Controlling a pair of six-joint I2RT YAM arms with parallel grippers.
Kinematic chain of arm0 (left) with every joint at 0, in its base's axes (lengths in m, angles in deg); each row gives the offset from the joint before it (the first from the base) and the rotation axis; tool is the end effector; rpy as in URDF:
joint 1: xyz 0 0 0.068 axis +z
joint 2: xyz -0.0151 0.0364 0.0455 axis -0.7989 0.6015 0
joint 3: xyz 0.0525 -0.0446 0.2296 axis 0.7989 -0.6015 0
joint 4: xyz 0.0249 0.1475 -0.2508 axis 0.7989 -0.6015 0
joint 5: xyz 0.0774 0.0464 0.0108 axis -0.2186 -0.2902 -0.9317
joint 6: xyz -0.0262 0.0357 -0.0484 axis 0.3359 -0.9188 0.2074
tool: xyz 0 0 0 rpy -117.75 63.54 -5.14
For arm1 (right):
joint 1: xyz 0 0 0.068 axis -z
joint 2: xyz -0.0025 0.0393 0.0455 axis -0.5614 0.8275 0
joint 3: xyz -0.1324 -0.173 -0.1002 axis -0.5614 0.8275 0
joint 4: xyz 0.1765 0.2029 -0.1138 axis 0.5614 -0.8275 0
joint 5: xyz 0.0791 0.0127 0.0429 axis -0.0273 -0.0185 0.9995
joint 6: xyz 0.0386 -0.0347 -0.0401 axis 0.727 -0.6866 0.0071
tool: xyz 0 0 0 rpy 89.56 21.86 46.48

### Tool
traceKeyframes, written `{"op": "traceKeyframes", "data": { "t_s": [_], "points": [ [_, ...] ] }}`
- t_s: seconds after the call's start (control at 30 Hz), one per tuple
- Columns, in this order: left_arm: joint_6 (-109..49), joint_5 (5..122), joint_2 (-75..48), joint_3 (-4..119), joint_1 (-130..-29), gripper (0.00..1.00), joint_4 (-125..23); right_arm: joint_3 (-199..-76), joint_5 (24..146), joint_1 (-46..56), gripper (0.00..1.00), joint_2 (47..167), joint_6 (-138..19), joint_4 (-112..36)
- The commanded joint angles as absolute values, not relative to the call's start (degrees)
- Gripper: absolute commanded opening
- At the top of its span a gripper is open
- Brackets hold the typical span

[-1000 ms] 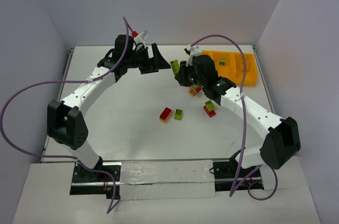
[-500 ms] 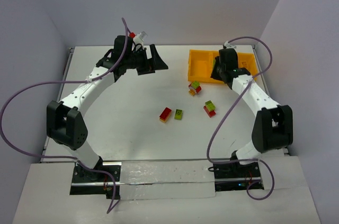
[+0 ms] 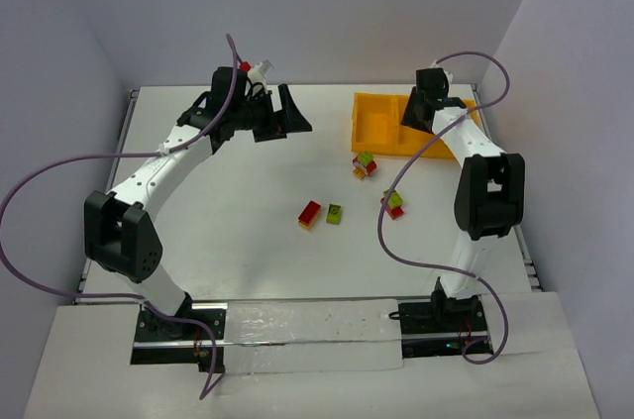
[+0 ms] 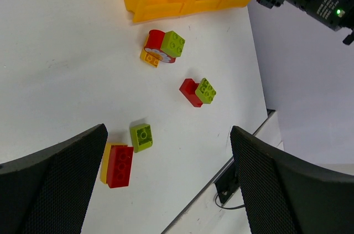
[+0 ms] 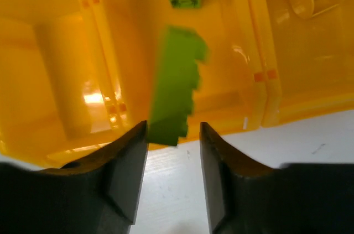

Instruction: Sort the legos into containers by color

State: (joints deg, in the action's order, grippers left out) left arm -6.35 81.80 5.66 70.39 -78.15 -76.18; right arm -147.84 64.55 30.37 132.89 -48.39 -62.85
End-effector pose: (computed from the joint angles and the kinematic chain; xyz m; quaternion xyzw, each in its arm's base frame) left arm 0.3733 -0.2005 0.2904 0.0351 0.8606 -0.4088 0.3016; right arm 0.4538 0.0184 0.2009 0.1552 0.9091 -0.0327 0.3851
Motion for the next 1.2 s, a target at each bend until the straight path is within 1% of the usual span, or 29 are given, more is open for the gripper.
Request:
{"op": "traceKeyframes", "data": {
  "t_s": [0.0, 0.17, 0.27, 0.33, 0.4, 0.53, 0.6, 0.63, 0.73, 0.77, 0.97, 1.17],
  "points": [
    [-7.59, 81.19, 1.99, 71.02, -77.89, 0.99, -76.38, -156.14, 62.48, 30.89, 0.69, 136.03, -49.59, -65.25],
    [-8.15, 81.09, 1.69, 71.06, -77.98, 0.99, -76.40, -155.27, 63.99, 30.79, 0.70, 132.73, -48.53, -65.36],
    [-8.53, 80.08, 1.71, 70.78, -77.98, 0.99, -76.78, -149.77, 67.87, 29.97, 0.69, 124.98, -46.22, -64.22],
    [-8.86, 79.49, 1.71, 70.51, -77.98, 0.99, -76.64, -143.59, 70.02, 27.71, 0.68, 120.70, -45.05, -63.27],
    [-9.15, 78.77, 1.74, 70.57, -77.98, 0.99, -76.79, -140.04, 69.95, 24.69, 0.68, 117.08, -44.06, -63.04],
    [-9.80, 75.59, 1.02, 70.66, -77.98, 0.99, -77.78, -128.36, 69.15, 14.01, 0.70, 108.93, -40.36, -62.09],
    [-10.21, 74.92, 0.62, 70.90, -77.92, 0.99, -78.11, -124.92, 68.08, 8.43, 0.71, 105.99, -38.42, -62.19],
    [-10.34, 74.70, 0.24, 70.92, -77.87, 0.99, -78.09, -123.34, 67.28, 5.77, 0.74, 104.96, -37.19, -62.08],
    [-10.49, 74.32, -0.69, 70.83, -77.80, 0.99, -77.86, -119.45, 65.58, -0.18, 0.84, 103.70, -33.81, -60.96],
    [-10.42, 74.03, -1.05, 70.83, -77.73, 0.99, -77.79, -117.47, 65.86, -1.74, 0.86, 104.05, -32.40, -60.25],
    [-10.15, 74.34, -1.36, 70.57, -77.72, 0.99, -77.43, -115.51, 66.87, -7.67, 0.86, 110.32, -30.09, -57.95],
    [-9.80, 74.45, -1.72, 69.68, -77.72, 0.99, -77.15, -115.91, 68.18, -9.81, 0.86, 115.48, -29.93, -55.51]
  ]
}}
